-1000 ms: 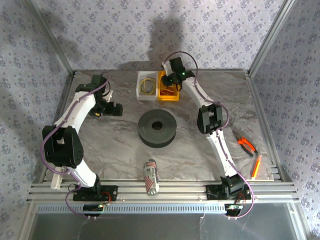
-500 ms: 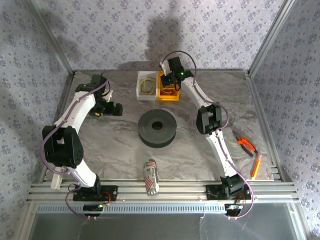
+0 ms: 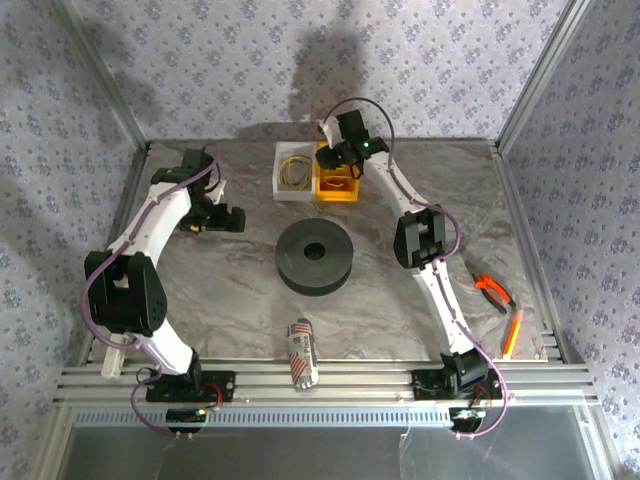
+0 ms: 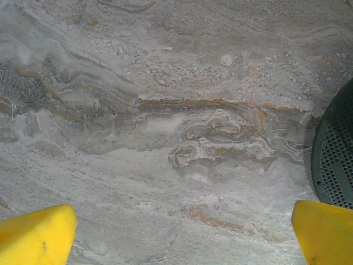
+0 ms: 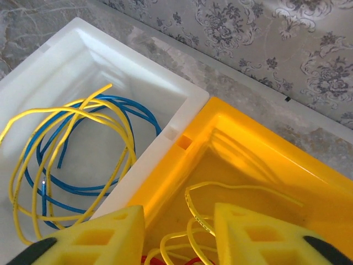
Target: Wrap the cables
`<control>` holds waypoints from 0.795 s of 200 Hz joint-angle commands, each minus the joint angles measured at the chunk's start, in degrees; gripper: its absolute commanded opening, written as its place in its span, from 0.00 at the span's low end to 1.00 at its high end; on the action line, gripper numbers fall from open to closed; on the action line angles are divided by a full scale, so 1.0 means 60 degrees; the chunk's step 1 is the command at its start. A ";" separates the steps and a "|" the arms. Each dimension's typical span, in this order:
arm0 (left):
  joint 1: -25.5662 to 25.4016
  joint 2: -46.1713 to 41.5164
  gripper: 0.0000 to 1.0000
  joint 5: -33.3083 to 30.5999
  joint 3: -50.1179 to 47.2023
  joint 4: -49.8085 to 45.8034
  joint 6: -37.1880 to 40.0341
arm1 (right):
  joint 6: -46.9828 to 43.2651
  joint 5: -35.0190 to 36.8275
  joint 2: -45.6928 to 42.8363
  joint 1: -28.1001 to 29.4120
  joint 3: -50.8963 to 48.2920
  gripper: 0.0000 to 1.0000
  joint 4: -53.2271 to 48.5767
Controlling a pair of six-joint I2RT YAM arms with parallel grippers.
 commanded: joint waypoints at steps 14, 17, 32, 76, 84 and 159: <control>-0.0068 -0.0054 1.00 0.0095 -0.0014 -0.0080 0.0124 | 0.0258 -0.0492 -0.0041 -0.0275 0.0190 0.42 -0.0098; -0.0077 -0.0050 1.00 0.0098 -0.0011 -0.0090 0.0118 | 0.0261 -0.0499 -0.0020 -0.0274 0.0190 0.42 -0.0098; -0.0071 -0.0022 1.00 0.0114 0.0008 -0.0099 0.0118 | 0.0298 -0.0556 0.0137 -0.0293 0.0220 0.42 -0.0098; -0.0077 -0.0034 1.00 0.0070 0.0034 -0.0157 0.0118 | 0.0522 -0.1201 0.0439 -0.0365 0.0322 0.37 0.0339; -0.0064 -0.0035 1.00 0.0070 0.0045 -0.0161 0.0126 | 0.0553 -0.1307 0.0468 -0.0357 0.0323 0.37 0.0370; -0.0071 0.0009 1.00 0.0114 0.0035 -0.0146 0.0118 | 0.0660 -0.1857 0.0667 -0.0416 0.0322 0.33 0.0389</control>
